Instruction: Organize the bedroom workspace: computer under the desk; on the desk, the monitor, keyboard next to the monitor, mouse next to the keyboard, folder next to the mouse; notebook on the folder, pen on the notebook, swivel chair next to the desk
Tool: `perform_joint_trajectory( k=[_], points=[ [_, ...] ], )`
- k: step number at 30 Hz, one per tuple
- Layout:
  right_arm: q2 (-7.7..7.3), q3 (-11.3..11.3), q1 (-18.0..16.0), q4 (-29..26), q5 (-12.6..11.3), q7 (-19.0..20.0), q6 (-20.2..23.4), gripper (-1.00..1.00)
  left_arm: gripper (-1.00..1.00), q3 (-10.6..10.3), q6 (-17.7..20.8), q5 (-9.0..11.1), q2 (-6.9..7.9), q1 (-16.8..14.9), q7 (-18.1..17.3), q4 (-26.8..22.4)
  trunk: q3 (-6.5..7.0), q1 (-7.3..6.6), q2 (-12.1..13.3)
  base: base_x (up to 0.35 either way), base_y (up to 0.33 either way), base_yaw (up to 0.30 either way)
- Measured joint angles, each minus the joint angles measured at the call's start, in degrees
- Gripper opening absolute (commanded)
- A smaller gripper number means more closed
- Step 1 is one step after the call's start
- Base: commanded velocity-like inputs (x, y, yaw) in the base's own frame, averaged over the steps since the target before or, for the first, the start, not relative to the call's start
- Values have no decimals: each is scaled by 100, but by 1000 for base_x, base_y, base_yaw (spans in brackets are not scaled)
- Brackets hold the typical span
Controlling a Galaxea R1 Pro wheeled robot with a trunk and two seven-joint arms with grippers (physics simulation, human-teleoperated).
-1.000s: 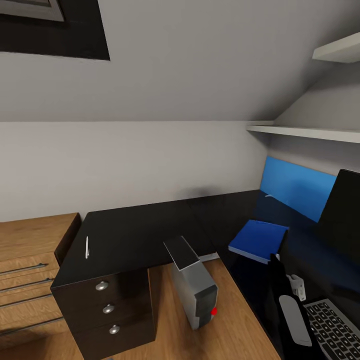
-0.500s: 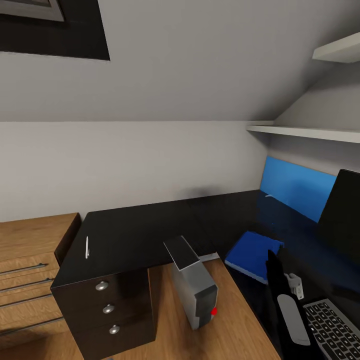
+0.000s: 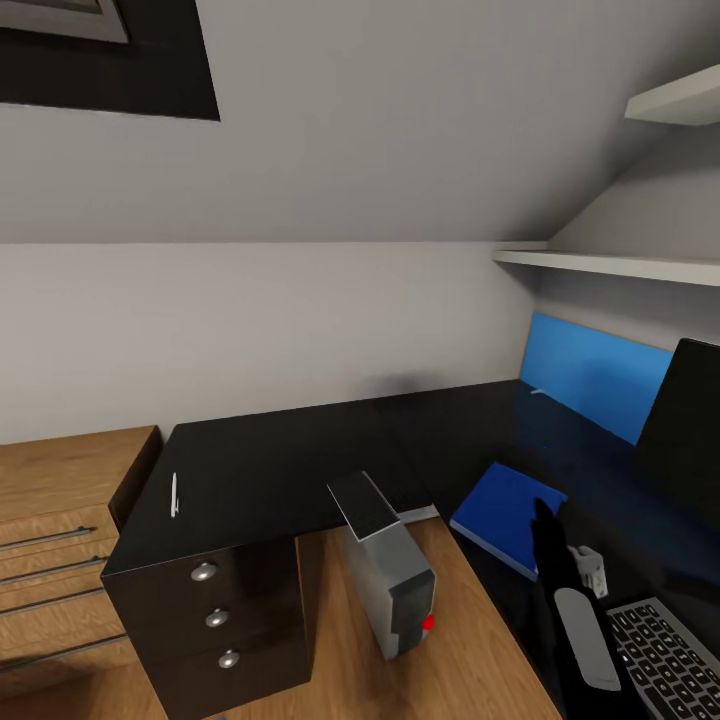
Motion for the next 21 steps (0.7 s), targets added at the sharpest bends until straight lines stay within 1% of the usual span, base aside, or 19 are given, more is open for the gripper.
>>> perform_joint_trajectory(
  k=[1, 3, 4, 6, 7, 9, 10, 11, 12, 19, 21],
  points=[
    [0, 12, 0, -4, 0, 2, 1, 100, 100, 0, 0, 0, 0, 0, 0, 0, 0, 0, 0, 0, 0, 0],
    [0, 118, 0, -29, 0, 4, 4, 100, 100, 0, 2, 0, 0, 0, 0, 0, 0, 0, 0, 0, 0, 0],
    [1, 271, 0, -50, 1, 2, 5, 100, 100, 0, 3, 0, 0, 0, 0, 0, 0, 0, 0, 0, 0, 0],
    [1, 763, 0, -74, 11, -2, 4, 100, 100, -1, 0, 0, 0, -1, 0, 1, 0, 0, 0, 0, 0, 0],
    [1, 912, 0, -78, 15, -1, 3, 100, 100, 0, 0, 0, 0, 0, 0, 0, 0, 0, 0, 0, 0, 0],
    [1, 1399, 0, -81, 20, -5, -3, 100, 100, -1, -1, -3, 0, 0, 0, -3, 0, 0, 0, 0, 0, 0],
    [1, 1562, 0, -82, 16, -6, 0, 100, 100, -2, -1, -5, 0, 0, 1, -5, 0, 0, 0, 0, 0, 0],
    [1, 1622, 0, -80, 13, -6, 1, 100, 100, -3, -1, -6, 0, 0, 1, -6, 0, 0, 0, 0, 0, 0],
    [6, 1739, 0, -78, 2, -6, 12, 100, 100, -6, -1, -7, 0, 0, 13, -16, 0, 0, 0, 0, 0, 0],
    [45, 2047, 4, -31, -23, 6, 36, 100, 100, -4, -1, -3, 0, 0, 25, -50, 0, 0, 0, 0, 0, 0],
    [64, 2238, 7, -30, -53, 21, 39, 100, 100, -6, -6, -2, 0, 0, 26, -51, -35, 43, -79, 0, 0, 0]
  ],
)
